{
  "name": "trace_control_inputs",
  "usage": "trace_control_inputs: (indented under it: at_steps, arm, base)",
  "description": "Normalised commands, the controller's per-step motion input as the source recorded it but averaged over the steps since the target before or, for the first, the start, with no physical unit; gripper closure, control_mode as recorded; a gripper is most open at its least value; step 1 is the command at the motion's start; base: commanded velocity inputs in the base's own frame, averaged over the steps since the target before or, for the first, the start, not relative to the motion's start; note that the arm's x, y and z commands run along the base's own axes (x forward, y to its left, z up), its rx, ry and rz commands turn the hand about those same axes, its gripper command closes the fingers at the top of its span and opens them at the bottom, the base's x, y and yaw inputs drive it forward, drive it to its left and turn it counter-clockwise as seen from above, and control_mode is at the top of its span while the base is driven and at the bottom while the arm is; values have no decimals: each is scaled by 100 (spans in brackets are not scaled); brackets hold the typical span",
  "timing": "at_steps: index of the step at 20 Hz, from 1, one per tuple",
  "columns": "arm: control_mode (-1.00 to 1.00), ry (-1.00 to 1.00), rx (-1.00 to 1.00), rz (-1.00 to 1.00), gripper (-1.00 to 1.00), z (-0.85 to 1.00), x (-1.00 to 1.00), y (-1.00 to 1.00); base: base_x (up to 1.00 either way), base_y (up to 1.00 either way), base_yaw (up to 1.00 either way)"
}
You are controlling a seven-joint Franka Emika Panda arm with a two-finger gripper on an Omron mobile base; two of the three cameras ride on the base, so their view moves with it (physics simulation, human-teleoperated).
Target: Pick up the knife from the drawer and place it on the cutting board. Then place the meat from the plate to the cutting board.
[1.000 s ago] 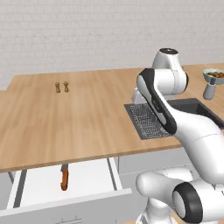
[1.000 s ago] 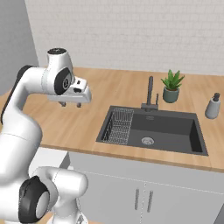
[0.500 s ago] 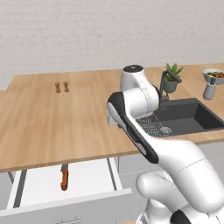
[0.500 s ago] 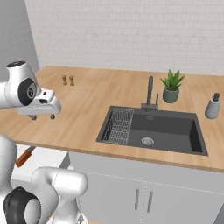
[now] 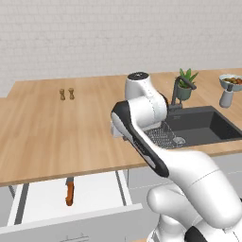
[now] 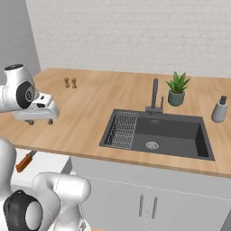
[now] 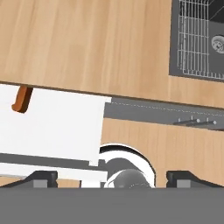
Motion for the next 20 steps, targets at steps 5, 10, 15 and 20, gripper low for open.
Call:
trace_control_inputs:
  at_steps: [5, 10, 15, 20]
  arm:
    - [-100, -5, 13, 1, -100, -2, 0, -60]
    - [100, 0, 0, 9, -100, -12, 0, 0]
    - [100, 0, 0, 0, -100, 0, 0, 0]
    - [100, 0, 0, 0, -100, 0, 0, 0]
  base:
    - [0, 0, 0]
    - [-14, -32, 21]
    - [-2, -71, 28]
    - [16, -35, 17]
